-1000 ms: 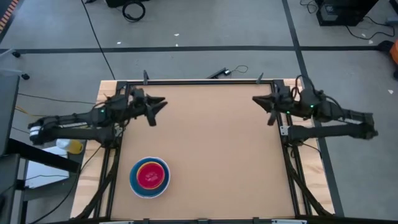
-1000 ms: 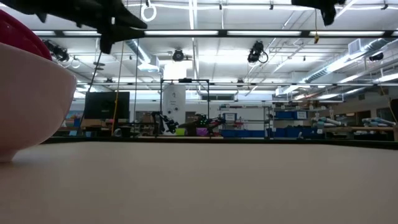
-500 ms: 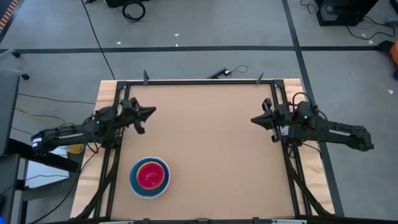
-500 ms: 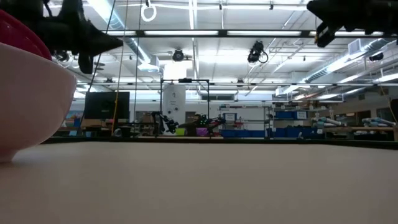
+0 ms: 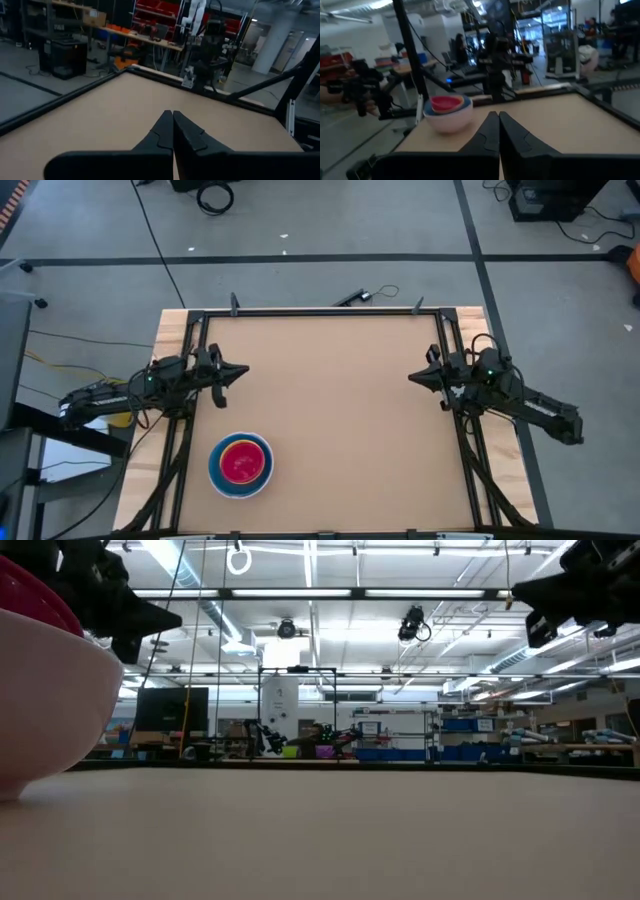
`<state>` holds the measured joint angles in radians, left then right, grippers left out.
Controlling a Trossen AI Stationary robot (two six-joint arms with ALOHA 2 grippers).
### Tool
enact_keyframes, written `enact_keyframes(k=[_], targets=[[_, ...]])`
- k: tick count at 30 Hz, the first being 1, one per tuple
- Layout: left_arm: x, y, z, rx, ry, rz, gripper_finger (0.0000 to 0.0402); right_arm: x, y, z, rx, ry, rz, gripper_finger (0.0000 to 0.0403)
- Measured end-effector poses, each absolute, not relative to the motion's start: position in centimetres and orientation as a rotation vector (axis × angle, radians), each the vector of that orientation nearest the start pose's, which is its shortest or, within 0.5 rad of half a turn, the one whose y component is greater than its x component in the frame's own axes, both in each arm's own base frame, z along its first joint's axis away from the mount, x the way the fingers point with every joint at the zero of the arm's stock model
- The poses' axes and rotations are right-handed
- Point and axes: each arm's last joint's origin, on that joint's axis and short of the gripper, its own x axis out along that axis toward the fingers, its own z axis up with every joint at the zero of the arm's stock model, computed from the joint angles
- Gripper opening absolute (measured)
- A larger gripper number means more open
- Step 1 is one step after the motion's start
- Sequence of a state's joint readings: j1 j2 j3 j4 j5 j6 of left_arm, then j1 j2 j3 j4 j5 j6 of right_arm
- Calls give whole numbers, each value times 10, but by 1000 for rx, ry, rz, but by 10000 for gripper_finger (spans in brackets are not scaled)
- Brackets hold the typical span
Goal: Nest bowls inside each other
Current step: Return to Home Position
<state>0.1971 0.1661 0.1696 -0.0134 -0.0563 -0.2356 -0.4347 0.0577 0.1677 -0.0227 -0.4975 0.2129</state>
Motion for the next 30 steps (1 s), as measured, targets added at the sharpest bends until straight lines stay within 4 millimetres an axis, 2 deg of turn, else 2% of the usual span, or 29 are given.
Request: enact_keyframes(k=[4,8,13,16,23,26,30], targets=[[102,22,197,-232,-45,253,2,80,-24,206,177,-54,47,1],[105,23,176,-247,-109,245,2,83,-26,199,219,-73,82,0],[105,23,174,-246,-88,243,2,88,-28,185,262,-130,114,0],[105,22,174,-212,-85,222,2,90,-29,177,285,-98,97,0],[102,20,177,-185,-114,186,2,89,-27,180,318,-117,133,0],[102,18,174,-167,-78,156,2,92,-25,174,327,-60,116,0],[102,19,172,-138,-67,200,2,95,-21,172,303,-42,103,0]])
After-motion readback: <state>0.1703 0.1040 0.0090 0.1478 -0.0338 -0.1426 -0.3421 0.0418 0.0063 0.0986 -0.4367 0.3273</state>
